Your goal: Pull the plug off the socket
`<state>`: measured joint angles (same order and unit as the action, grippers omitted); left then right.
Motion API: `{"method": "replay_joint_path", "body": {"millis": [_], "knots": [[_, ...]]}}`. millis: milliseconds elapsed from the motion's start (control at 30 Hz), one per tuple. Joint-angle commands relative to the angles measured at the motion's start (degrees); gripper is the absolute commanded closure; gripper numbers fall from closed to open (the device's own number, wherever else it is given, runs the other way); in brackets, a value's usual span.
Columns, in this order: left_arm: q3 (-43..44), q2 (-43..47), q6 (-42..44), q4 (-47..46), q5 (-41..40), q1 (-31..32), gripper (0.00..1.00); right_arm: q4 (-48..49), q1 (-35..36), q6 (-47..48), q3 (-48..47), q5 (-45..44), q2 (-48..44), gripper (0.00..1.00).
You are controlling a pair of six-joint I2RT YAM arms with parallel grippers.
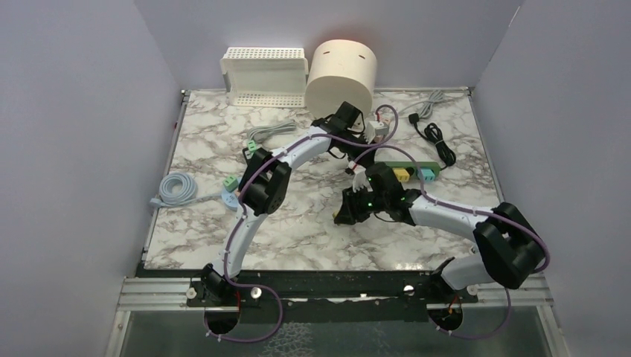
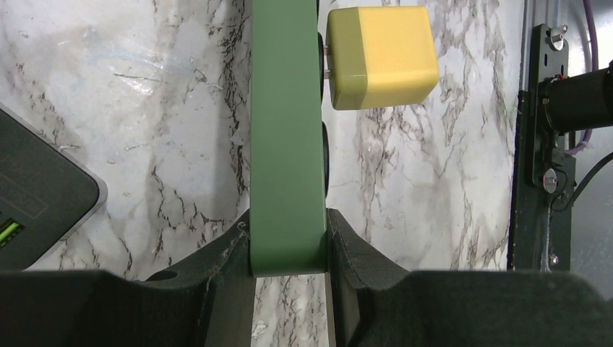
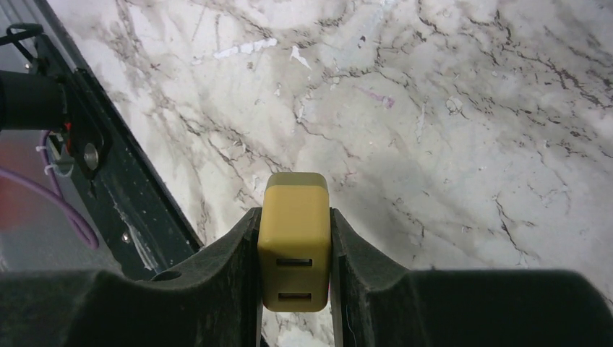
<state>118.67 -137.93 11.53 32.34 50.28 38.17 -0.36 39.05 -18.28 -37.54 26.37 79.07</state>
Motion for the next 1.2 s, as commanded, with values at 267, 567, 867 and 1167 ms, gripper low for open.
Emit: {"method": "replay_joint_path", "body": {"millis": [267,567,867,1167], "knots": [[3.2,-1.8,1.3,0.7,3.0,-1.3,1.00,6.9,1.0,0.0,-3.4,-3.8,12.1,0.82],[1.9,-1.2,2.2,0.8,4.2,-2.2,1.00,7.9,1.0,-0.1,-3.2,-11.9,9.0,0.44],[2.4,-1.3,2.7,0.7,5.8,-2.8,1.00,4.2,1.0,0.4,-1.3,-24.5,-3.6,0.19],[2.5,-0.4,2.0,0.6,4.1,-2.8,1.00,-0.8,0.9,-11.8,6.9,-41.5,-30.2,0.00]]}}
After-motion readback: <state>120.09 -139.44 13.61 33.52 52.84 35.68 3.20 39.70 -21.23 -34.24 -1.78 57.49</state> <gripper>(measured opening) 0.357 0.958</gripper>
